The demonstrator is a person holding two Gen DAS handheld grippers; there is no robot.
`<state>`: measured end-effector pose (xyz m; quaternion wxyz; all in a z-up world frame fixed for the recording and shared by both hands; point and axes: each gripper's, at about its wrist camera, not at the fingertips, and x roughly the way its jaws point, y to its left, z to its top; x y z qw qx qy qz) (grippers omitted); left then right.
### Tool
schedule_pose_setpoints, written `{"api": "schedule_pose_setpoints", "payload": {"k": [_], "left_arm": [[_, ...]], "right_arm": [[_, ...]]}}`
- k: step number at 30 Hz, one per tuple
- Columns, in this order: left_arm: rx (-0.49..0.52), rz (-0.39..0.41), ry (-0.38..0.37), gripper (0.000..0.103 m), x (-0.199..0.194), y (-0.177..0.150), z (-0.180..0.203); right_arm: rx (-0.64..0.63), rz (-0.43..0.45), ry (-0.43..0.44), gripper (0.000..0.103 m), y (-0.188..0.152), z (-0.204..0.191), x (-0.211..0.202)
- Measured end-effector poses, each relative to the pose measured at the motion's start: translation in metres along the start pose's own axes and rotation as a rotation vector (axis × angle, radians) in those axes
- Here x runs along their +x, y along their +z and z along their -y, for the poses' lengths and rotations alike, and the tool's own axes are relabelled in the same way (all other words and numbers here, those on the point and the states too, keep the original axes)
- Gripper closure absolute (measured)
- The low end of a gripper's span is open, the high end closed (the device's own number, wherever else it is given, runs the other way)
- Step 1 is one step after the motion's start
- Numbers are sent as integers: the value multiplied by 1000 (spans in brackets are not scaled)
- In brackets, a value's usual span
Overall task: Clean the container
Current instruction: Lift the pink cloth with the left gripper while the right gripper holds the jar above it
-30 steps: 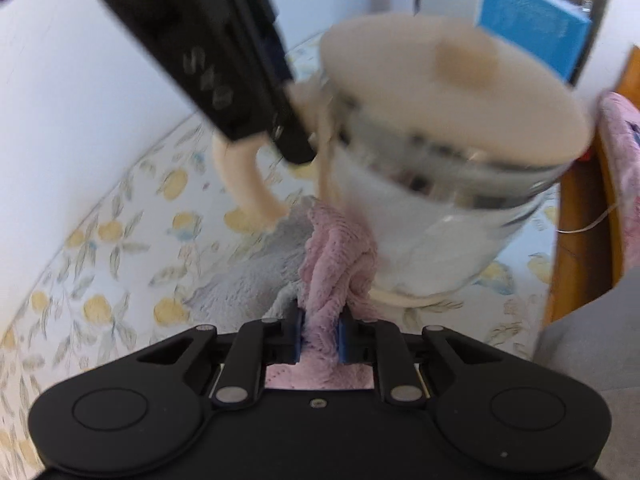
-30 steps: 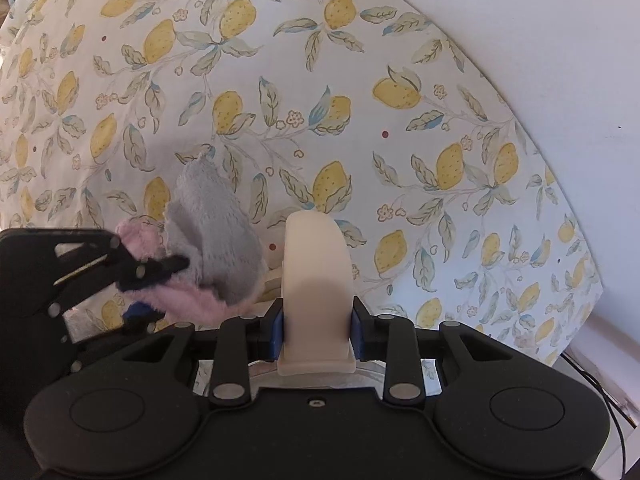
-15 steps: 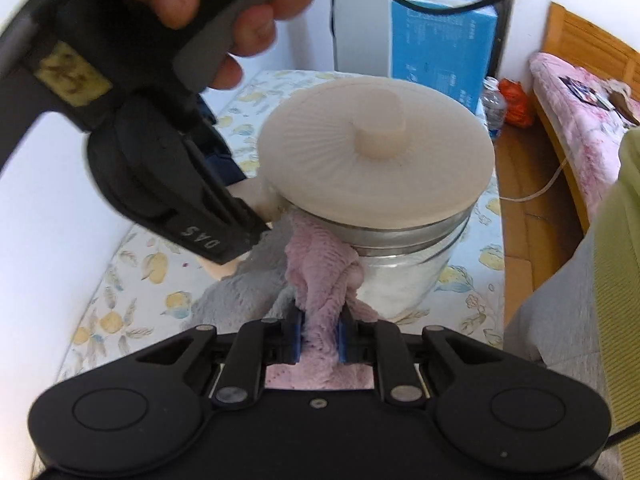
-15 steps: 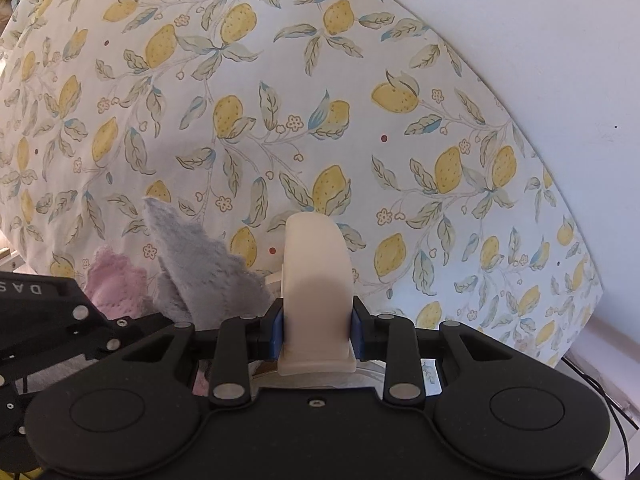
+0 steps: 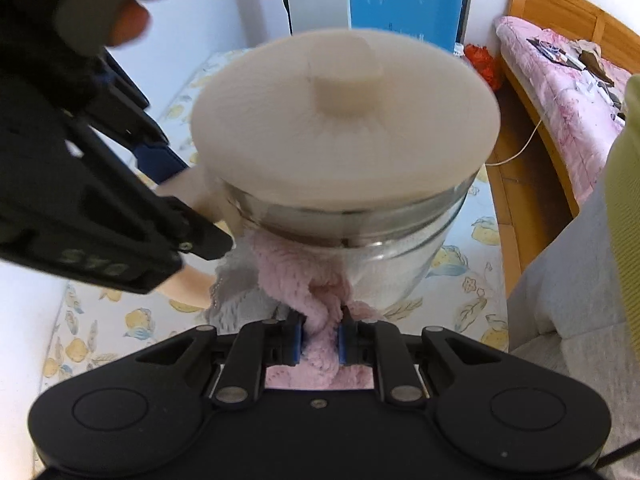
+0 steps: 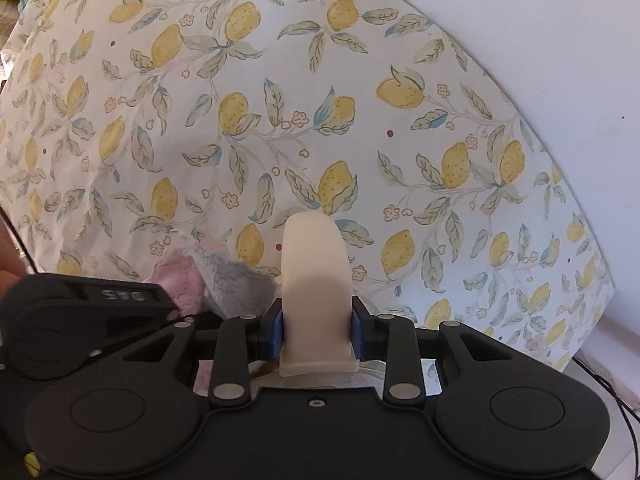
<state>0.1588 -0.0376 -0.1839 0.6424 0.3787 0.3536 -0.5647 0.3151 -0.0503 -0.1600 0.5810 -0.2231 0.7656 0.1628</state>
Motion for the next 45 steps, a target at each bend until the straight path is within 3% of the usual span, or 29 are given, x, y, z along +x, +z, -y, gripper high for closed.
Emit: {"api": "schedule_pose_setpoints", "payload": {"k": [12,20,25,34,38,45], "left_arm": [[49,-91,26,88,50,-8,27],[-2,-80,54,88,65,-16,33],[-44,-69,69,88,56,-16,31],[47,-34,161,88,13,-6,56],[44,-39,165,88,3,-8,71],[60,-73,191,88,-1,18,78]], "right_arm": [[-17,32,-15,66,-9,-7,0],[-3,49,-20,65,-10,-7,-1],[6,57,-13,65,-11,-5,-2],[-1,68,-31,65,-15,-10,-3],[1,57,-41,65,-12,-11,-2],[-11,54,-46,65,-13,-12,-2]]}}
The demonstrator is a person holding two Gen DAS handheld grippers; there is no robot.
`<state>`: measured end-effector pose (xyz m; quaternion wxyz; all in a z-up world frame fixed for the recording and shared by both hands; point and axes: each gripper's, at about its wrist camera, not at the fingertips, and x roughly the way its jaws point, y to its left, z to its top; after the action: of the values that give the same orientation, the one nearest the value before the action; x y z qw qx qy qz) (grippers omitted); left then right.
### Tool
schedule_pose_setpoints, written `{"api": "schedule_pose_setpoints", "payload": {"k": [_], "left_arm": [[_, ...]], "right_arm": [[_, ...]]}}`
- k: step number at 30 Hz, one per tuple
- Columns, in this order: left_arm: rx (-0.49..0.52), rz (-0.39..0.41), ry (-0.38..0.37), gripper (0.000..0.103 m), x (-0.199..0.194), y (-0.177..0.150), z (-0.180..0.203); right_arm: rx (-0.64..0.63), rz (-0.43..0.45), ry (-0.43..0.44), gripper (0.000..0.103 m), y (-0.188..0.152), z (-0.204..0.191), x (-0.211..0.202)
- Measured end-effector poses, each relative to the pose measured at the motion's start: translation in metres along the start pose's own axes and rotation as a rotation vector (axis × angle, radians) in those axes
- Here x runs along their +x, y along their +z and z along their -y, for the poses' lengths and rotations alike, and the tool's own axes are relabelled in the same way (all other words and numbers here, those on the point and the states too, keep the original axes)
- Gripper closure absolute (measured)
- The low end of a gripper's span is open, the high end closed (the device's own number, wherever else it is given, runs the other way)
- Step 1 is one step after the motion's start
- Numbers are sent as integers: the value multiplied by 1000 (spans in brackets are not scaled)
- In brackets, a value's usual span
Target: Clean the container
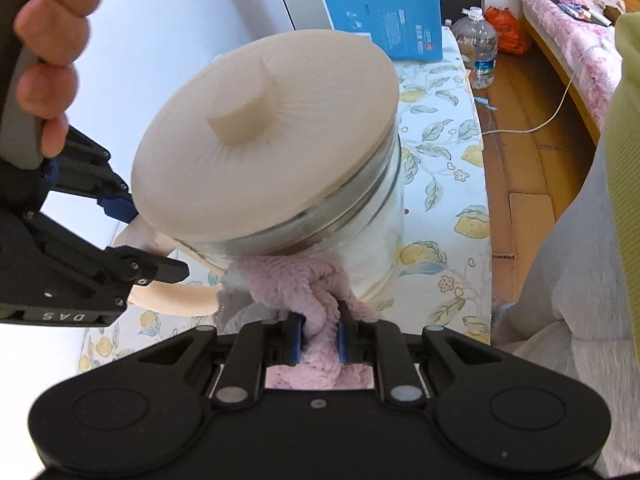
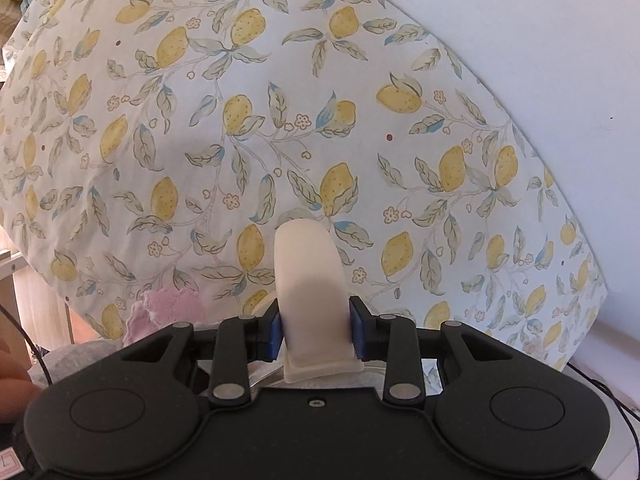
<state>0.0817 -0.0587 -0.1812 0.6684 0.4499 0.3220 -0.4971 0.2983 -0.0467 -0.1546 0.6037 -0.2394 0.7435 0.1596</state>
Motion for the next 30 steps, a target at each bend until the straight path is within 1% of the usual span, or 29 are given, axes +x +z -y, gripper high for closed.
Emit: {"api": "schedule_pose_setpoints", "payload": {"k": [5,10,13,17,21,24,30], "left_arm": [[4,-23,-5,88,7,1,5],[17,-47,-37,88,26,1,17],[9,-61,-60,88,40,1,24],[6,-81,-72,88,53,1,29],[13,-94,-64,88,65,1,36],[-5,-95,-59,88,71,0,37],[-42,-75,-29,88,65,-4,38]], "right_arm": [[-8,-19,-2,65,2,-1,1],[-16,-37,-5,66,4,-2,2],[-14,-37,4,65,4,0,2],[-14,-34,8,65,2,0,2],[-15,-30,16,65,1,1,3],[-18,-25,20,65,1,2,3],[-18,-19,21,65,1,2,5]]}}
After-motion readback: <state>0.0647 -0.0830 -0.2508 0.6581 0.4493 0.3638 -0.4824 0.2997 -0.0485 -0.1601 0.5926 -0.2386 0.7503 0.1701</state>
